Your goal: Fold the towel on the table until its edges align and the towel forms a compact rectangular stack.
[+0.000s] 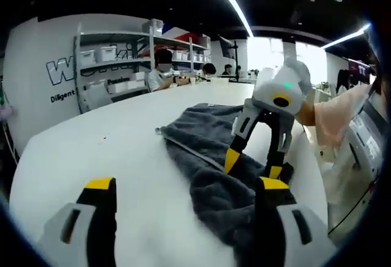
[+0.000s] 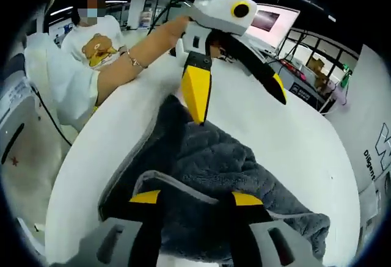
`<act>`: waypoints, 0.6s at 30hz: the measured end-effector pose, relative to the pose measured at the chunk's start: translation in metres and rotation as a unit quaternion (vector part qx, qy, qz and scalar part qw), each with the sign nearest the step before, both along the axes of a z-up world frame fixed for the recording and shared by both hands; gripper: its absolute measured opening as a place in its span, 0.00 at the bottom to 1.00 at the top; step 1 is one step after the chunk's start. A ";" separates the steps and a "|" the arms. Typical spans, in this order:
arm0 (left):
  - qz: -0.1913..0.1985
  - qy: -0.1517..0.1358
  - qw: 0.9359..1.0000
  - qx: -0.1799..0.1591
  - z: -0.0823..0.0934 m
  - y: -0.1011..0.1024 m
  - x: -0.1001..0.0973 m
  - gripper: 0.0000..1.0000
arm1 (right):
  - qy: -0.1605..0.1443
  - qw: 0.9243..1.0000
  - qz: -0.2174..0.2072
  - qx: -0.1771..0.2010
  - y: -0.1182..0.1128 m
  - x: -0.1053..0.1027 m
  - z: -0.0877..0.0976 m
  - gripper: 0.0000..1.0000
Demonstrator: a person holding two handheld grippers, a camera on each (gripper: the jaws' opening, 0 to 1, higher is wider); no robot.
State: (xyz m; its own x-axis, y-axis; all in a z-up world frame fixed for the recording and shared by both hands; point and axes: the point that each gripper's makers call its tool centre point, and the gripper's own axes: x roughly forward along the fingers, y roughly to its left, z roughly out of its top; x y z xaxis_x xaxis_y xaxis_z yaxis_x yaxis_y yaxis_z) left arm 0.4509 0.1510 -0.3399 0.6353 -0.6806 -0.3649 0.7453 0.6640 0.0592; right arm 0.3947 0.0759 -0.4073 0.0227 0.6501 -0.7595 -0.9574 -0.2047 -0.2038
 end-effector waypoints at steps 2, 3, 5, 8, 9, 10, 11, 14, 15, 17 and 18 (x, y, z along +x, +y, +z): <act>0.000 -0.001 1.000 -0.001 0.001 0.000 -0.001 0.99 | 0.011 1.000 -0.005 0.002 -0.002 0.000 0.001 0.26; 0.000 -0.002 1.000 -0.001 0.001 0.001 -0.001 0.99 | 0.017 1.000 -0.002 0.000 -0.004 -0.003 0.001 0.19; 0.001 -0.003 1.000 0.000 0.001 0.001 -0.001 0.99 | 0.020 1.000 0.000 -0.003 -0.007 -0.007 -0.002 0.16; 0.003 -0.003 1.000 0.000 0.001 0.002 -0.001 0.99 | 0.018 1.000 -0.002 -0.006 -0.008 -0.010 -0.004 0.10; 0.004 -0.003 1.000 0.000 0.001 0.003 0.000 0.99 | 0.018 1.000 -0.002 -0.005 -0.009 -0.011 -0.004 0.09; 0.004 -0.002 1.000 0.000 0.001 0.003 0.000 0.99 | 0.017 1.000 -0.002 -0.005 -0.009 -0.012 -0.003 0.06; 0.005 -0.002 1.000 0.002 0.000 0.003 0.000 0.99 | 0.013 1.000 -0.003 -0.003 -0.009 -0.011 -0.002 0.05; 0.007 -0.002 1.000 0.004 0.000 0.005 0.000 0.99 | 0.006 1.000 -0.007 0.004 -0.010 -0.011 0.004 0.04; 0.007 -0.003 1.000 0.003 0.001 0.005 0.000 0.99 | 0.001 1.000 -0.007 0.010 -0.010 -0.011 0.007 0.03; 0.007 -0.005 1.000 0.001 0.003 0.007 0.000 0.99 | -0.001 1.000 -0.006 0.022 -0.012 -0.013 0.017 0.04; 0.007 -0.007 1.000 0.000 0.004 0.007 0.000 0.99 | -0.002 0.999 -0.011 0.042 -0.011 -0.012 0.028 0.04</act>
